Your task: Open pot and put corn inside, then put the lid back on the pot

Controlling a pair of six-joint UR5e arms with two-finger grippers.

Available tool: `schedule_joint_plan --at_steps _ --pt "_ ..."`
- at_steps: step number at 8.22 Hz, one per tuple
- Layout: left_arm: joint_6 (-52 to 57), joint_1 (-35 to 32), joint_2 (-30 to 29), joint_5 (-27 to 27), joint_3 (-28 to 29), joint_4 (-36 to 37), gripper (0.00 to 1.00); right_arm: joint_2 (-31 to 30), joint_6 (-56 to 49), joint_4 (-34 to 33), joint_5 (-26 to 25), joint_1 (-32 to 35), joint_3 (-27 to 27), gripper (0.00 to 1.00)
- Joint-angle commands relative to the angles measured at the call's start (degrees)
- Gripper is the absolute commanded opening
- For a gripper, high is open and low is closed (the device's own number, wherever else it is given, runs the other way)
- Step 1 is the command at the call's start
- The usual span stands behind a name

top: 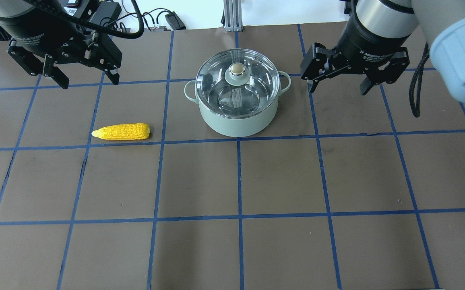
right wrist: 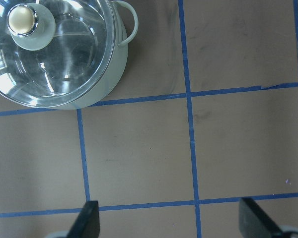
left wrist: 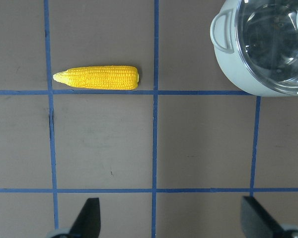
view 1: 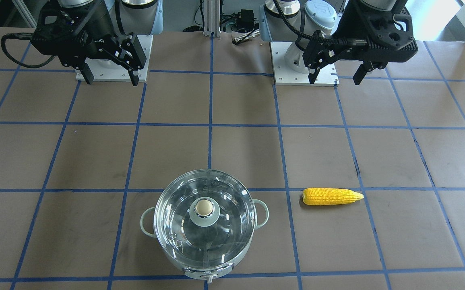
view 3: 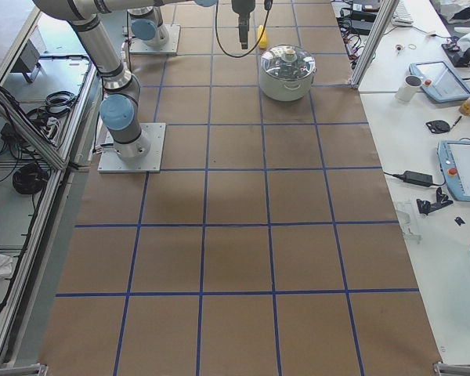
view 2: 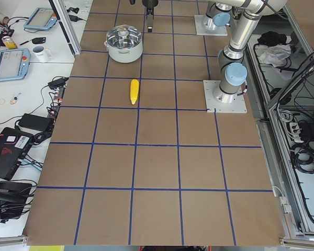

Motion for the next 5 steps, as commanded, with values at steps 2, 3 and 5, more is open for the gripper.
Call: schedule_joint_plan --at_steps 2,3,5 --pt "0.0 0.0 -0.3 0.1 0.0 0.0 1.0 0.0 -0.1 -0.1 -0.2 0.0 0.0 1.0" --pt "0.0 0.0 -0.3 0.1 0.0 0.0 1.0 0.1 -0.1 -0.3 -0.2 0.1 0.0 1.0" --pt "-0.1 0.0 -0.3 0.1 0.0 0.1 1.0 0.3 -0.1 -0.3 -0.7 0.0 -0.5 1.0"
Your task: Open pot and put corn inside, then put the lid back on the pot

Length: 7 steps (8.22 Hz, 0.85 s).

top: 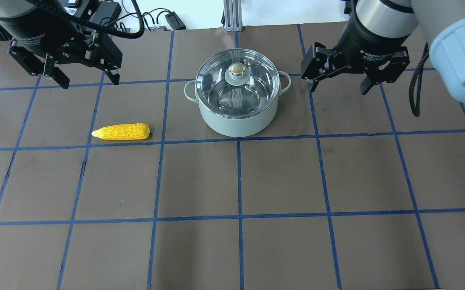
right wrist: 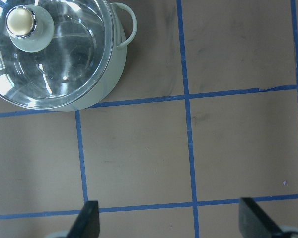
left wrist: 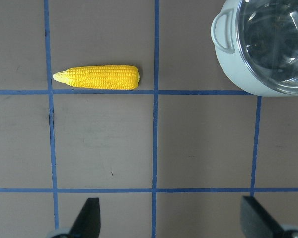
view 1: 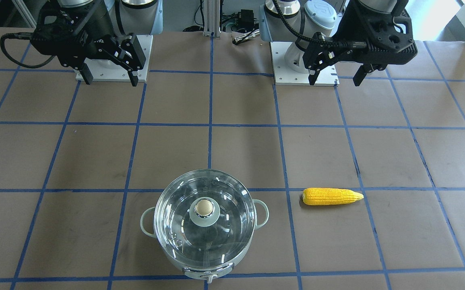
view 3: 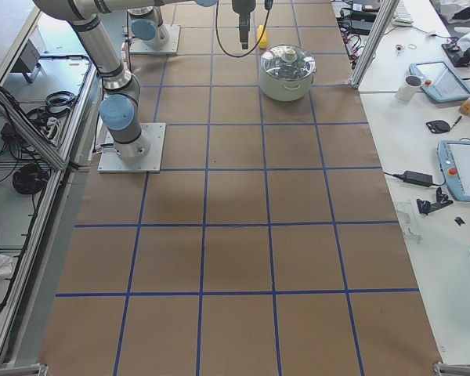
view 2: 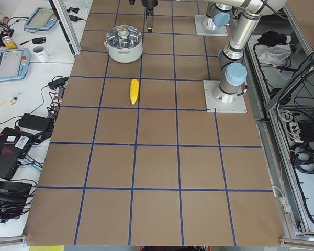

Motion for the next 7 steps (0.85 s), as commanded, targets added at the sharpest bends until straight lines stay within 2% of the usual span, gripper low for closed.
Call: schedule_joint_plan --at_steps 1,4,7 --pt "0.0 0.0 -0.1 0.0 0.0 0.1 1.0 0.4 0.0 -0.2 -0.1 -0.1 -0.6 1.0" --pt "-0.9 0.2 -0.4 -0.2 -0.1 1.0 1.0 0.5 0.0 -0.3 0.3 -0.1 -0.7 1.0" --pt "-8.2 0.4 -3.5 -0.2 -0.2 4.1 1.0 0.5 0.0 -1.0 0.3 -0.1 -0.7 1.0"
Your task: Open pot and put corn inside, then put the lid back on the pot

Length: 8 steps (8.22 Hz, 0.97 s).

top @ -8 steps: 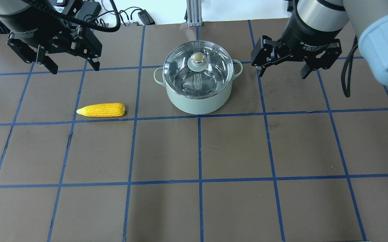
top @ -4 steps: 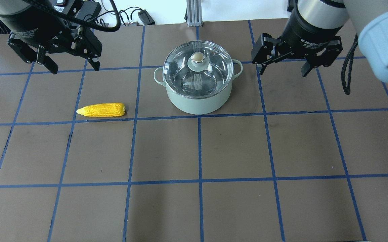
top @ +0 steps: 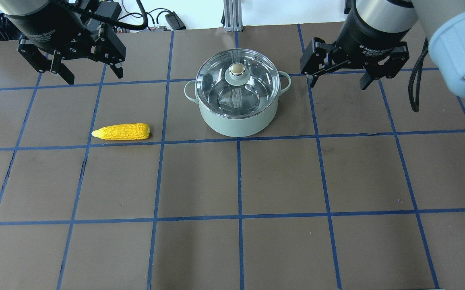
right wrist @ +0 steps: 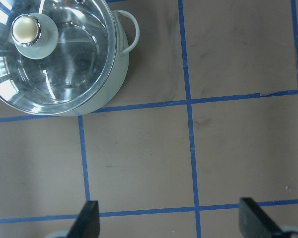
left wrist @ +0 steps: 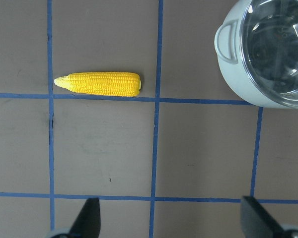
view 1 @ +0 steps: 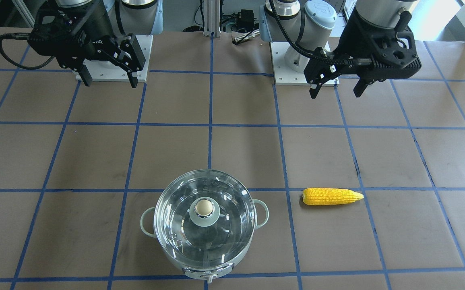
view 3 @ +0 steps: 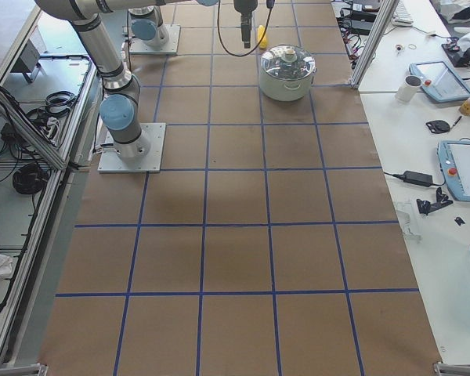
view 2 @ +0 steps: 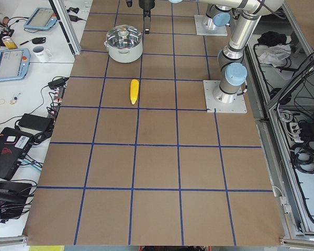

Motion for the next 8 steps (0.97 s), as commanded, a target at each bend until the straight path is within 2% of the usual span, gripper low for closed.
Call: schedule_joint_plan --at_steps 1,3,5,6,8 --pt "-7.5 0.2 -1.7 -0.2 -0.1 1.2 1.0 0.1 0.0 -0.9 0.1 0.0 0.0 1.0" --pt "-16.7 0.3 -3.1 -0.6 -0.3 1.7 1.0 1.0 0.0 -1.0 0.1 0.0 -0.4 1.0" --pt "-19.5 0.8 -4.2 -0.3 -0.7 3.4 1.0 1.2 0.0 -1.6 0.1 0.0 -0.6 1.0" --pt "-20.3 1.6 -4.2 -0.1 -0.7 3.5 1.0 2.8 0.0 -1.9 0.0 0.0 -2.5 1.0" --pt "-25.6 5.7 -4.5 -0.1 -2.1 3.4 1.0 10.2 0.0 -1.8 -0.4 0.1 -10.5 1.0"
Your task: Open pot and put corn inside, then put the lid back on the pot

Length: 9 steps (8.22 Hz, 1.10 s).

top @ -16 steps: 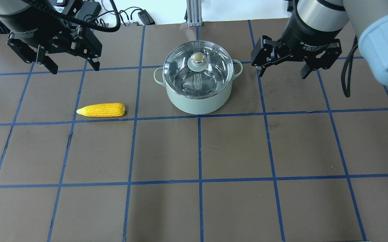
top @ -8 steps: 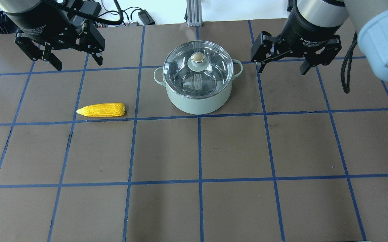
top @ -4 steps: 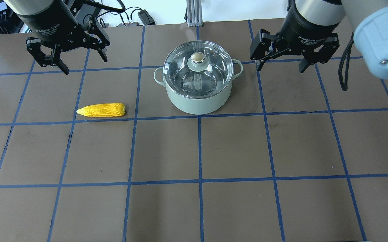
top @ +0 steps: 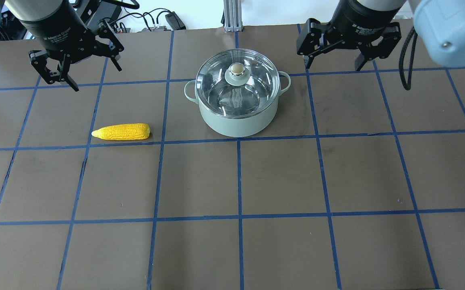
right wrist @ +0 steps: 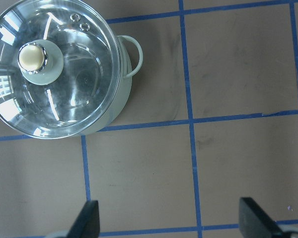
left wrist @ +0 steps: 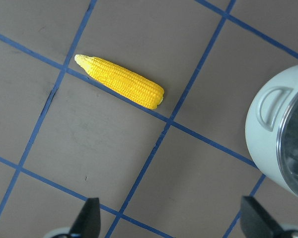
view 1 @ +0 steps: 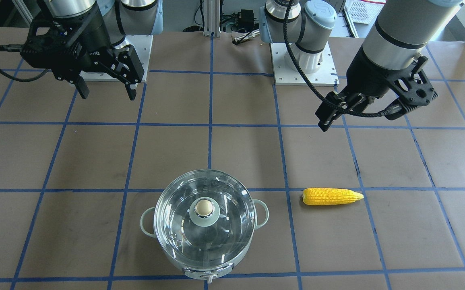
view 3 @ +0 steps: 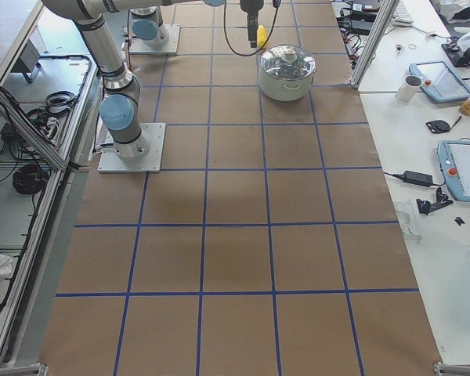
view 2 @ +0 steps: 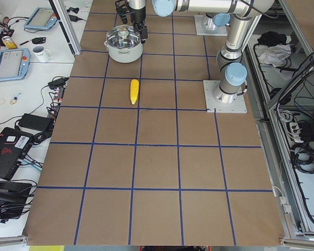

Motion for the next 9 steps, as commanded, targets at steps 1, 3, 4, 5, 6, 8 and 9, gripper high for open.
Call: schedule_joint_plan --at_steps 1,3,4,5,6,8,9 --pt "-5.4 4.0 -0.7 0.1 -2.3 0.1 1.0 8.5 0.1 -0.6 0.3 0.2 -8.8 1.0" --pt "-10.2 5.5 -1.5 0.0 -3.0 0.1 1.0 15.8 2.3 -10.1 0.4 3.3 -10.7 1.0" --pt "-14.9 5.7 -2.8 0.0 -3.1 0.2 1.0 19.8 6.5 -14.1 -0.5 6.1 -11.4 1.0" --pt "-17.9 5.7 -4.7 0.0 -3.1 2.1 1.0 22.3 8.9 -16.7 -0.6 7.6 -11.5 1.0" --pt "-25.8 5.7 -6.2 -0.1 -3.1 5.3 1.0 24.7 10.8 -19.6 -1.3 8.8 -11.5 1.0" --pt "-41.3 5.7 -10.0 0.0 -2.9 7.2 1.0 28.9 13.5 -23.6 -1.6 10.3 -12.2 1.0" --pt "-46.6 6.3 -11.3 -0.1 -3.1 7.3 1.0 29.6 14.6 -24.7 -1.6 11.0 -12.1 1.0"
